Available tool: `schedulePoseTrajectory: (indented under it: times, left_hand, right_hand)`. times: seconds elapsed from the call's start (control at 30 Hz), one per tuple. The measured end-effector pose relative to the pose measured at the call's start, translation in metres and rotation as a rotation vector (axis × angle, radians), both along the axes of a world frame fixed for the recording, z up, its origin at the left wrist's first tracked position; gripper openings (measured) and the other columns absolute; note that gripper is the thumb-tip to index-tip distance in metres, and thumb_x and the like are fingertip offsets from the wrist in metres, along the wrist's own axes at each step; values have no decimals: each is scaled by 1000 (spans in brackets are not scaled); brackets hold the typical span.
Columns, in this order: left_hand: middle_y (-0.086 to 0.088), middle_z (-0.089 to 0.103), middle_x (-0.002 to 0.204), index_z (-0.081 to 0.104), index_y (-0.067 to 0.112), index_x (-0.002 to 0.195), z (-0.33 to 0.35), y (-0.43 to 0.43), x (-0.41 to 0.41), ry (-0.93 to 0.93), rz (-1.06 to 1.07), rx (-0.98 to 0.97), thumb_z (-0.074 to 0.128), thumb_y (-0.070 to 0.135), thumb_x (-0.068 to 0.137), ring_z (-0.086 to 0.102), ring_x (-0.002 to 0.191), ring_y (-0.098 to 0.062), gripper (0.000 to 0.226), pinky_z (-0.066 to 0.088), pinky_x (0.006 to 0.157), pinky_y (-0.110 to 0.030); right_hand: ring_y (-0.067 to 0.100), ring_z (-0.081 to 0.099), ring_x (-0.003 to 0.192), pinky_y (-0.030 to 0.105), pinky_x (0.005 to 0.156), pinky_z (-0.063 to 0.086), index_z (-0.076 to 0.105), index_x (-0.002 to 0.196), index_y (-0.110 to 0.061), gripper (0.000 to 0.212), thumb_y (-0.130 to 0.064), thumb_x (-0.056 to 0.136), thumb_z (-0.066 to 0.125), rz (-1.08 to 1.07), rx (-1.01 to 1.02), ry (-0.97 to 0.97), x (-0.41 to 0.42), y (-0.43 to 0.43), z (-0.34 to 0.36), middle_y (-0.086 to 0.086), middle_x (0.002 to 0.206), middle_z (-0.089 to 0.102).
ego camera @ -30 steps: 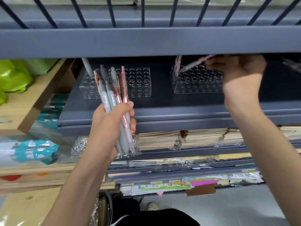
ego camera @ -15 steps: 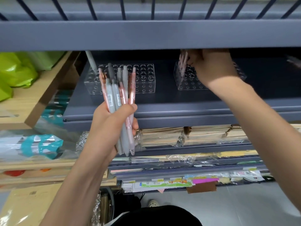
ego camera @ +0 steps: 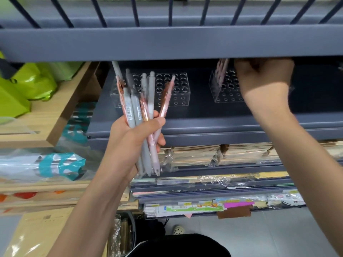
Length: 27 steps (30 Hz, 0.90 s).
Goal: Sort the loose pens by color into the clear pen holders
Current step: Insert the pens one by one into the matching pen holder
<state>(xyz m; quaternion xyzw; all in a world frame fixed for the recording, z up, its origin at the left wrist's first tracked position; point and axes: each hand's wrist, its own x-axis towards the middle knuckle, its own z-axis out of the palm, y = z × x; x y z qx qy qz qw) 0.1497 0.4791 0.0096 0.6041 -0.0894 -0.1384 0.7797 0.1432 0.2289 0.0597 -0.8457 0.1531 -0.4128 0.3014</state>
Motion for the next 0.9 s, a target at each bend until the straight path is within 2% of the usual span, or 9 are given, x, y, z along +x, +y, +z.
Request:
schedulePoseTrajectory:
  times: [0.07, 0.13, 0.23, 0.37, 0.5, 0.6, 0.67, 0.73, 0.9]
  left_hand:
    - [-9, 62, 64, 75, 27, 75, 1, -2, 0, 6, -5, 3, 78, 15, 76, 60, 51, -21, 13, 48, 47, -27]
    - [-11, 63, 65, 74, 25, 77, 0, -5, 0, 15, -15, 2, 78, 15, 75, 62, 52, -21, 11, 48, 46, -27]
    - [-13, 66, 66, 72, 19, 84, 0, -10, 0, 8, -50, 9, 78, 15, 75, 65, 54, -23, 11, 50, 47, -28]
    - [-16, 71, 71, 71, 18, 89, -1, -18, 0, -32, -66, 20, 75, 19, 79, 69, 63, -28, 12, 51, 50, -29]
    - [-8, 73, 72, 66, 9, 93, 2, -28, 2, -23, -1, -30, 69, 15, 80, 72, 63, -26, 15, 50, 47, -26]
    - [-4, 67, 68, 65, 9, 89, 4, -31, 2, -17, 21, -37, 69, 17, 78, 58, 47, -19, 13, 45, 45, -26]
    - [-3, 66, 68, 61, 7, 86, 4, -33, 2, -39, 27, -12, 69, 18, 79, 53, 44, -18, 15, 44, 44, -25]
    - [-4, 67, 70, 59, 4, 87, 4, -34, 3, -48, 42, 10, 69, 19, 81, 52, 44, -17, 19, 44, 44, -25]
    - [-10, 74, 82, 72, 16, 71, 3, -34, 3, -36, 60, 15, 69, 18, 86, 53, 46, -17, 15, 45, 45, -26]
  right_hand:
    - [6, 64, 69, 26, 72, 48, 72, 81, -12, 20, -30, 87, 63, 256, 221, 17, -7, 20, 3, -11, 71, 69]
    - [-5, 53, 54, 15, 58, 42, 73, 77, -17, 28, -43, 87, 67, 437, 268, 218, -15, 39, 2, -15, 58, 64]
    - [-3, 52, 55, 13, 52, 42, 77, 81, -26, 15, -41, 84, 73, 563, 330, 330, -23, 55, -2, -8, 69, 70]
    - [11, 56, 60, 25, 54, 46, 77, 82, -16, 7, -18, 86, 72, 598, 605, 320, -24, 53, -6, -2, 69, 70]
    - [19, 64, 57, 25, 50, 49, 70, 72, -13, 20, -4, 87, 58, 548, 849, 50, -24, 36, -3, 9, 70, 72]
    - [20, 66, 58, 28, 52, 50, 67, 69, -21, 30, -5, 88, 51, 389, 724, -239, -28, 10, 2, 1, 65, 71]
    - [19, 66, 62, 31, 59, 53, 67, 76, -18, 21, -8, 91, 55, 294, 595, -354, -30, -5, 3, -2, 68, 70]
    - [19, 67, 67, 32, 67, 56, 65, 84, -6, 12, -10, 92, 57, 248, 504, -372, -29, -16, 0, 3, 72, 69]
    - [14, 70, 73, 31, 75, 58, 66, 88, 6, 19, -9, 93, 56, 216, 388, -320, -25, -27, -5, 6, 76, 69]
